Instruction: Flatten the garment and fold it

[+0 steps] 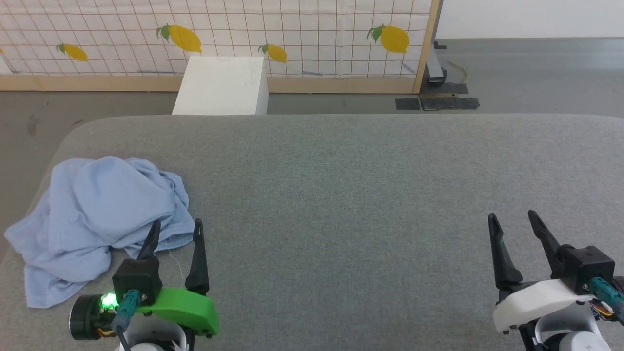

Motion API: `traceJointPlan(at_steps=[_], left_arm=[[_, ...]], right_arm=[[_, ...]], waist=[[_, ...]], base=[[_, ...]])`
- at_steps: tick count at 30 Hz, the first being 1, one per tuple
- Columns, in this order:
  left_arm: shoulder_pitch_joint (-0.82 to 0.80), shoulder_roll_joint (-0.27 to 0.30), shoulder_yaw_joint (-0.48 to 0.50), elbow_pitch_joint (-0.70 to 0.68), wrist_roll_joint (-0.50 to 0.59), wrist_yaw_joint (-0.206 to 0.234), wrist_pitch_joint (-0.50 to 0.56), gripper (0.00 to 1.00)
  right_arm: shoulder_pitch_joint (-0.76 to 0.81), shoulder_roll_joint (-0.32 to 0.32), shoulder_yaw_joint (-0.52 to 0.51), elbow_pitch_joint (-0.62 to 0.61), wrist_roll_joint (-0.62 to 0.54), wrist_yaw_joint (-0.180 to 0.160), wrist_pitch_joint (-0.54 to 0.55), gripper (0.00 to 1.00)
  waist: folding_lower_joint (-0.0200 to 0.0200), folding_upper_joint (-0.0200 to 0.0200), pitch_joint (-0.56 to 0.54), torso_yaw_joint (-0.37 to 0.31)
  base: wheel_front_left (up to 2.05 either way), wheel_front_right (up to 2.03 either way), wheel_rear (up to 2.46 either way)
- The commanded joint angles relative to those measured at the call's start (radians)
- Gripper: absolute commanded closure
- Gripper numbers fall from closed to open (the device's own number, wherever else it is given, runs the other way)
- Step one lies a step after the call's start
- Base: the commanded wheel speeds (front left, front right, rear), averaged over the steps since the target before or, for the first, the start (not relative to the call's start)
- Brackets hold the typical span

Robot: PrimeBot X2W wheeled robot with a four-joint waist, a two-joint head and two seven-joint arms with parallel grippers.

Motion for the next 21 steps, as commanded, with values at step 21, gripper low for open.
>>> traceJointPlan(at_steps=[21], left_arm=[[0.029, -0.002, 0.005, -0.022, -0.039, -0.001, -0.051, 0.00]], right_arm=[[0.002, 0.001, -0.016, 0.020, 0.021, -0.001, -0.053, 0.00]], waist=[[0.0000, 0.0000, -0.003, 0.052]], base=[[0.00, 0.00, 0.00]])
